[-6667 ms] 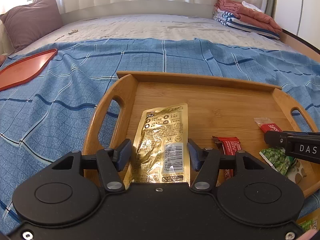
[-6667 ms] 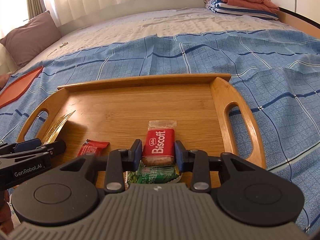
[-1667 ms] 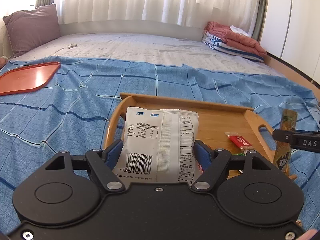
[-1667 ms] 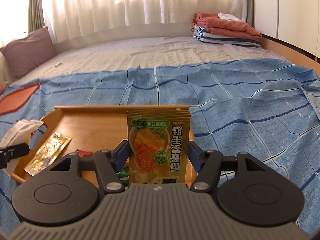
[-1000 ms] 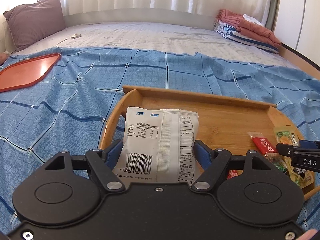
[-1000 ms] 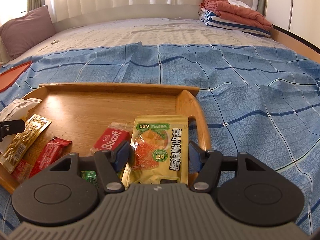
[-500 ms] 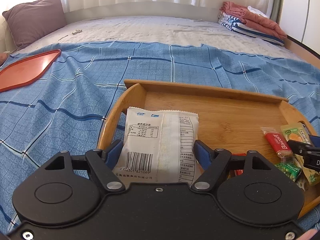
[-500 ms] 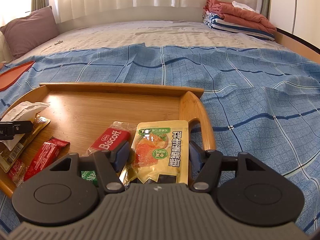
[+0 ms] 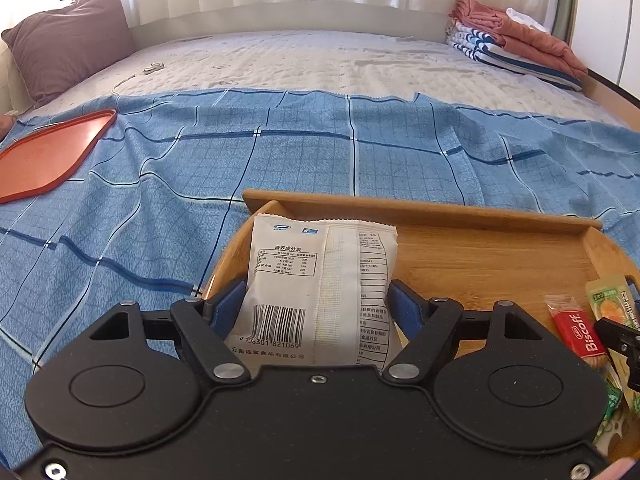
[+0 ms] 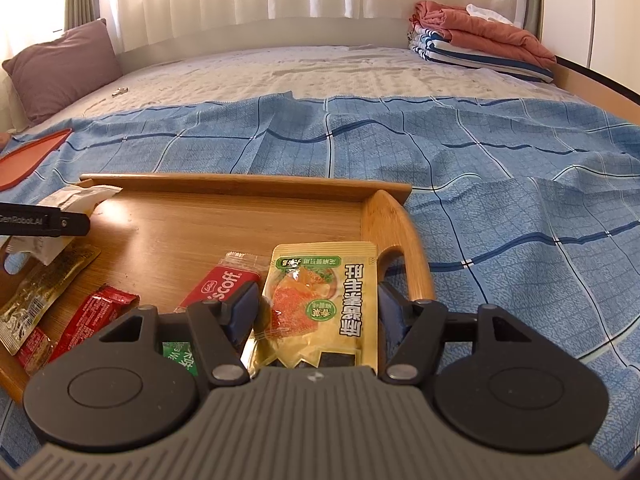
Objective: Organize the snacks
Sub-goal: 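Open both grippers to release the snacks on the tray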
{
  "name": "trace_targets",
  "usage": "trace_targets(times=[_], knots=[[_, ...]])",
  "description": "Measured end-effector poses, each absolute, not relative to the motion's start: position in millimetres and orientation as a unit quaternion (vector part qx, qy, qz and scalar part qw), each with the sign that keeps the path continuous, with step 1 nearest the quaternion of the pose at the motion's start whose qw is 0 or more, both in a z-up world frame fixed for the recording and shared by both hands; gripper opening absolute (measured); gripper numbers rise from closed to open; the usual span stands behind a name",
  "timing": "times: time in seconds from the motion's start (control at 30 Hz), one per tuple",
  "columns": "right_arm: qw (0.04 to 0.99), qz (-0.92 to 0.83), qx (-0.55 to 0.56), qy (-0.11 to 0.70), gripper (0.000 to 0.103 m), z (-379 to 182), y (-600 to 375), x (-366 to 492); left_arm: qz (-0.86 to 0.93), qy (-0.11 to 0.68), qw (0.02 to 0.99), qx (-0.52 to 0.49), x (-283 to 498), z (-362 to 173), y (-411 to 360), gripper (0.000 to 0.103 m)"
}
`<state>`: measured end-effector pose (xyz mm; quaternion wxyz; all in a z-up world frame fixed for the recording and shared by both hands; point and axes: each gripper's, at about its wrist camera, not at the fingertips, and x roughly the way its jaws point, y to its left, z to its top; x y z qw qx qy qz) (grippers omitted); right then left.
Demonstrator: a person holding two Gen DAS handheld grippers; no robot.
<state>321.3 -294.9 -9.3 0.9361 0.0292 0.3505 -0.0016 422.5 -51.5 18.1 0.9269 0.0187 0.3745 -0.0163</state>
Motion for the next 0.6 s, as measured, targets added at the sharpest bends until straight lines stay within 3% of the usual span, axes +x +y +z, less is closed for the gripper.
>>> trace_targets(times=[0.07, 0.17, 0.3, 0.6], knots=[[0.937, 0.0, 0.032, 0.349, 0.068, -9.3, -295.9, 322.4, -0.014, 0.375, 0.927, 0.021, 425.5, 15.4, -52.9, 0.076], [0.938, -0.001, 0.035, 0.346, 0.078, -8.8, -296.8, 323.9, -0.011, 0.374, 0.927, 0.038, 426.7, 11.5, -58.8, 0.077], [0.942, -0.003, 0.048, 0.333, 0.087, -4.7, -299.1, 320.0, -0.018, 0.372, 0.927, 0.036, 420.4, 12.6, -60.6, 0.091], [0.947, -0.003, 0.076, 0.312, 0.092, 16.9, -304.0, 290.1, -0.034, 0.345, 0.936, 0.058, 377.6, 36.6, -57.0, 0.1]])
